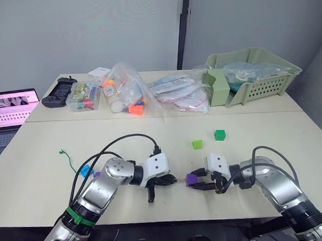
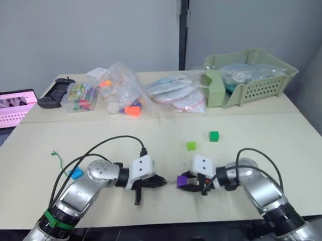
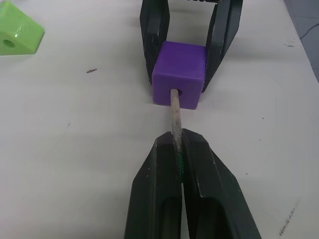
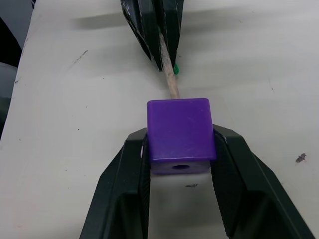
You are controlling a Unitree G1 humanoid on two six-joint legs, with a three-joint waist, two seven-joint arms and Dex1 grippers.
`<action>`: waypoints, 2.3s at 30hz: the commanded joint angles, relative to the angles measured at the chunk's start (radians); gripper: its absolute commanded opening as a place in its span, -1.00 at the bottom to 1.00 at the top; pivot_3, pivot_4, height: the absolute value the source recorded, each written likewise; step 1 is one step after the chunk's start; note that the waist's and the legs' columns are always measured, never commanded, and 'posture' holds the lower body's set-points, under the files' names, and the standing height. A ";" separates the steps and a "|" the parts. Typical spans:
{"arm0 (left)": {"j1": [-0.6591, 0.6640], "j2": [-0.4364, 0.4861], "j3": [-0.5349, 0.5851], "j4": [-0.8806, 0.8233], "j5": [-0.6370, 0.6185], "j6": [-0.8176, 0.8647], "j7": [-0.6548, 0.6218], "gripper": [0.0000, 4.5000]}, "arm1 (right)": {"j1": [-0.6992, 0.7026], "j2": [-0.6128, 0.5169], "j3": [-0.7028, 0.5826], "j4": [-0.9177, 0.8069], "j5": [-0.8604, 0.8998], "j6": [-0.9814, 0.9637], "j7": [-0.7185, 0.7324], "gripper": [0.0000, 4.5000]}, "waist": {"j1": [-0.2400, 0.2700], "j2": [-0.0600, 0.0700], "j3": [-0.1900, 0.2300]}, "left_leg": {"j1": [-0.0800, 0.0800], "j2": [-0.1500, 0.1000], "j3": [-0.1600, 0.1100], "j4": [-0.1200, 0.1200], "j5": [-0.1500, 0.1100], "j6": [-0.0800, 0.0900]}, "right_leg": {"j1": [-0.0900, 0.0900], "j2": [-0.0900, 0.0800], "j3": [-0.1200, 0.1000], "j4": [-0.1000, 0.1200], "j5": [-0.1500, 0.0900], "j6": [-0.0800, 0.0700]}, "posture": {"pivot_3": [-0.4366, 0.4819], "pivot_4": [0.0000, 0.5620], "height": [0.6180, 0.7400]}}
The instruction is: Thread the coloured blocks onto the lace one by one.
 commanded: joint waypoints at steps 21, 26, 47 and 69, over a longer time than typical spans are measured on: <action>-0.027 -0.055 -0.041 -0.047 -0.006 0.038 0.030 -1.00 | 0.031 -0.030 -0.010 -0.054 0.002 0.036 -0.025 -0.48 | 0.002 0.000 0.000 | 0.000 0.000 0.000 0.000 0.000 0.000 | 0.001 0.000 0.000 -0.001 0.000 0.000 | -0.05 -0.47 1.00; -0.043 -0.091 -0.070 -0.006 0.002 0.016 0.027 -1.00 | 0.027 -0.021 -0.006 -0.063 0.001 0.044 -0.032 -0.48 | 0.004 0.000 0.000 | 0.001 -0.001 0.000 0.000 0.000 0.000 | 0.002 0.000 0.000 -0.001 0.000 0.000 | -0.05 -0.47 1.00; -0.081 -0.193 -0.115 0.084 0.009 -0.037 -0.018 -1.00 | 0.026 -0.002 0.002 -0.084 -0.006 0.058 -0.050 -0.48 | 0.000 0.000 0.000 | 0.001 -0.001 0.000 0.000 0.000 0.000 | 0.002 0.000 0.000 -0.001 0.000 0.000 | -0.05 -0.47 1.00; -0.044 -0.060 -0.002 0.076 -0.037 -0.037 -0.120 0.14 | 0.055 -0.020 -0.020 -0.092 -0.025 0.071 -0.065 -0.48 | -0.002 0.000 0.000 | 0.002 0.000 0.001 0.002 0.000 0.000 | 0.004 0.001 0.000 -0.001 0.001 0.001 | -0.05 -0.47 1.00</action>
